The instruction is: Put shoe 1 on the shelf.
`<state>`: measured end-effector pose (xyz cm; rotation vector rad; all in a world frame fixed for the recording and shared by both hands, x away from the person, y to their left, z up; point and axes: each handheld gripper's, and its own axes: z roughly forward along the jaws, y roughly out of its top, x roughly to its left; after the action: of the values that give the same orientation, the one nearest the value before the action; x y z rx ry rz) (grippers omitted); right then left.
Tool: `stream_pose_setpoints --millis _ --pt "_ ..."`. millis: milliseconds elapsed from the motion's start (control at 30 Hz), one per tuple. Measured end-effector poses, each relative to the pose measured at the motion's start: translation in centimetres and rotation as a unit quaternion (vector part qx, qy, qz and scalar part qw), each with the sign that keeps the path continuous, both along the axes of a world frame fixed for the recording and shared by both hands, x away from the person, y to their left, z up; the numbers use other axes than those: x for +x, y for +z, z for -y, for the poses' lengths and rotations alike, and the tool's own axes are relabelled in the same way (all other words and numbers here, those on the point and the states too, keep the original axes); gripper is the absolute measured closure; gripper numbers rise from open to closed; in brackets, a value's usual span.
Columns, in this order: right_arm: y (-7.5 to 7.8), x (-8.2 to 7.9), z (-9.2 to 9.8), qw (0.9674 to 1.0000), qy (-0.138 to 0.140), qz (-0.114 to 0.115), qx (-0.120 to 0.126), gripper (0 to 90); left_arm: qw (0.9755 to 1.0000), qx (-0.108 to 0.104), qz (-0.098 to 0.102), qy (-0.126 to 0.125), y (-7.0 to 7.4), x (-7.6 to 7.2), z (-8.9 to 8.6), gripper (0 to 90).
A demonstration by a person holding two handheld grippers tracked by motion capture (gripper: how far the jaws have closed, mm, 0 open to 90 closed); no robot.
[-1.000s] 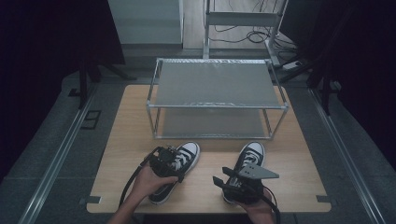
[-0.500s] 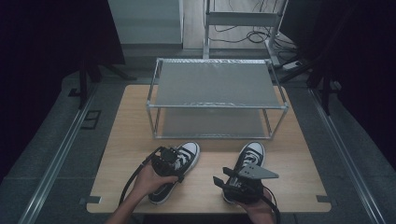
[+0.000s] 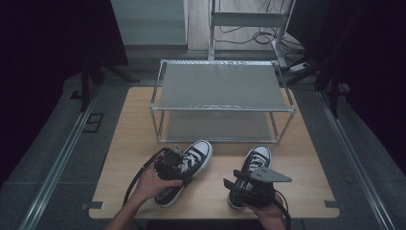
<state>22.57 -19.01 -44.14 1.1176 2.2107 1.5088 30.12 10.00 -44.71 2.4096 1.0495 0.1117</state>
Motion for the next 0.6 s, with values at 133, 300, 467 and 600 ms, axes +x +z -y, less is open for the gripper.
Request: stream_pose_setpoints --millis 133,300,467,600 --pt "0.1 -0.1 0.2 1.0000 -0.002 0.001 0.002 47.3 0.9997 -0.016 0.010 -0.013 1.5 -0.1 0.5 13.5" --pt "0.2 0.0 0.4 0.9999 -0.008 0.003 0.006 47.6 0.9992 -0.026 0.018 -0.025 2.6 0.1 1.1 13.6" --pt "0.3 0.0 0.6 0.9999 -0.008 0.003 0.006 47.6 0.9986 -0.032 0.022 -0.037 3.6 0.4 1.6 13.6" --pt "0.3 0.0 0.7 0.9999 -0.009 0.004 0.007 47.6 0.9984 -0.031 0.026 -0.040 4.1 0.5 1.9 13.6"
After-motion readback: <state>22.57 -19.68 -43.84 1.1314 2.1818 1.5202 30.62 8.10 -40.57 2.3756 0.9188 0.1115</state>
